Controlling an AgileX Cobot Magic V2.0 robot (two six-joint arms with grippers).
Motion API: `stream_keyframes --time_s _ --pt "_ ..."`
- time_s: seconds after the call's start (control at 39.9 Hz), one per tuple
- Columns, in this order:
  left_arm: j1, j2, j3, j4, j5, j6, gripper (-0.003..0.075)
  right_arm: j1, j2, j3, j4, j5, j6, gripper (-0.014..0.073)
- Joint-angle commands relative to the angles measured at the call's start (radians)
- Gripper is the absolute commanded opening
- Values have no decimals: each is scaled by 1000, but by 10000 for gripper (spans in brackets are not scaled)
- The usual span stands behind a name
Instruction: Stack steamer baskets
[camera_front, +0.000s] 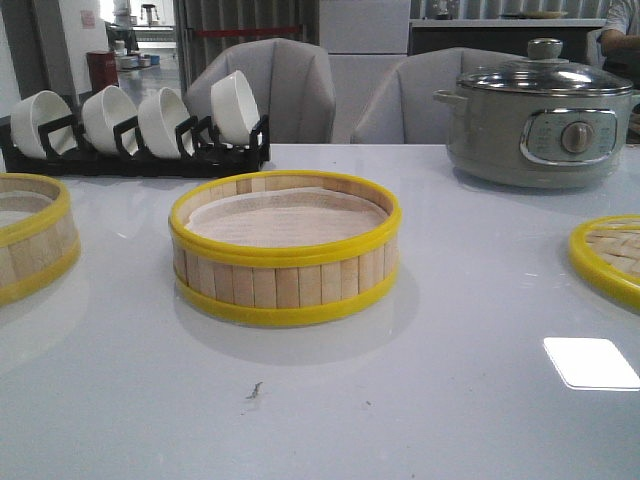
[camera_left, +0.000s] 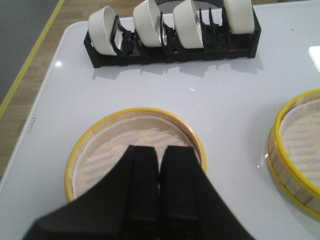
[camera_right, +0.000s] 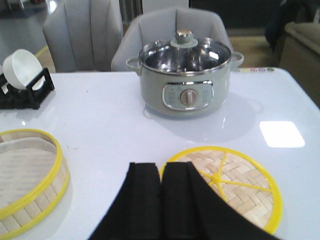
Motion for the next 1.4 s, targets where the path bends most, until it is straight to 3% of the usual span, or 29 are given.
stream_keyframes --time_s 0.0,0.25,0.58,0.65,0.75,0.8,0.9,1.03,1.15,1.2,1.25,1.38 --pt "-2 -13 -38 -3 -46 0 87 -2 129 -109 -4 -61 -2 35" --pt "-26 -13 -38 -8 -44 0 87 -2 304 -200 2 -99 -1 35" --pt "-26 -13 -38 -19 -39 -6 87 -2 347 -199 2 -125 -1 43" --pt "-32 -13 -38 -20 -36 -6 87 -2 347 -199 2 -121 -1 134" --pt "-41 -13 -38 -20 -34 -6 87 -2 348 -199 2 -110 -1 392" --pt "-41 -13 -38 -22 -34 -6 87 -2 348 -199 2 -109 -1 477" --pt "-41 6 -38 -25 -16 -6 89 -2 348 -199 2 -101 -1 494" --pt "-41 59 -38 -25 -7 -6 204 -2 348 -199 2 -84 -1 457" --pt "-41 128 -38 -63 -36 -6 473 -2 348 -199 2 -61 -1 445" --pt "-41 159 -38 -83 -63 -6 544 -2 348 -199 2 -54 -1 445" --pt "-41 198 -38 -101 -90 -6 577 -2 348 -199 2 -50 -1 445" --pt "-41 305 -38 -115 -193 -6 575 -2 348 -199 2 -52 -1 445"
